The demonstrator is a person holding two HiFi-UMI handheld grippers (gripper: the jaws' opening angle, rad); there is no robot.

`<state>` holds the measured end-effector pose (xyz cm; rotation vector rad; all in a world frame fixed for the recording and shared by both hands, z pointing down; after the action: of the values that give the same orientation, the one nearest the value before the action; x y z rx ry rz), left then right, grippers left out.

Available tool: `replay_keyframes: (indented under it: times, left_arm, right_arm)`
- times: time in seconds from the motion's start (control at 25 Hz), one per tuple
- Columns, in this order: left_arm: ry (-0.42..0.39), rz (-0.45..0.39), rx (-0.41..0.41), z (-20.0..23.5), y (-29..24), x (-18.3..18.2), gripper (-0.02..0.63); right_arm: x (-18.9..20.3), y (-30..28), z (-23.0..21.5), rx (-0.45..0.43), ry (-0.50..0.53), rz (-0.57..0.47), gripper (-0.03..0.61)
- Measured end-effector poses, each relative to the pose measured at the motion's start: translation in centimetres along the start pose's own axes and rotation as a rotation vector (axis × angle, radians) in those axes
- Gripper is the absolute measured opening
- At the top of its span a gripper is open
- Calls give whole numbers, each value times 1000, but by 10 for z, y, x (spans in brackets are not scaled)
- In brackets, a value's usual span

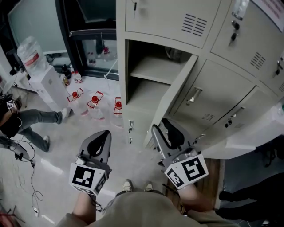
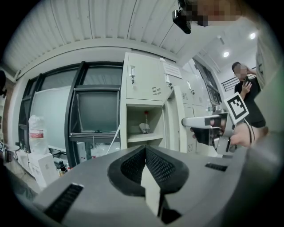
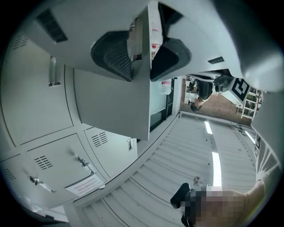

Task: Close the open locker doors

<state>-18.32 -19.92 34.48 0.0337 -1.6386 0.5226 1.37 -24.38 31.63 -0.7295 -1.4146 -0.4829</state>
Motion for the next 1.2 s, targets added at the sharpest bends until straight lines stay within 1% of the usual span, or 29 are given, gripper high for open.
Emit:
replay_keyframes:
  times: [0.28,0.36,0.68,0.88,1.04,1.2]
  left_arm:
    - [8,5,-47,27,3,7,8]
    - [0,3,-60,36,3,9,7]
    - [17,-2,-92,69,-9,5,8]
    - [-5,-13,-107,91,-24,5,7]
    - [-10,-10,-102,100,-38,5,7]
    - [-14,-8,-88,105,-49,4,7]
  right_arm:
    - [-7,-47,8,-39,24,-23,144]
    - [-10,-61,8,-43,35,-28,157]
    - [-16,-112,-2,-42,73,-60,152]
    - [-16,-141,-13,-26,83,-66,155]
    - [-11,-162,-29,3,86,-36,158]
    - [-4,-175,-49,37,60,0,161]
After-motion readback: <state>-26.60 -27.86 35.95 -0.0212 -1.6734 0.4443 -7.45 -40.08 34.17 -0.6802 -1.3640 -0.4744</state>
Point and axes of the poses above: the fingertips, and each gripper's own axes: y backward along the fingers, z to its left, x out of its underside, the point moved 5 cm from there along y, backward along the fingers, and after that the axes turned 14 degrees about z, right-handed, at the moved point
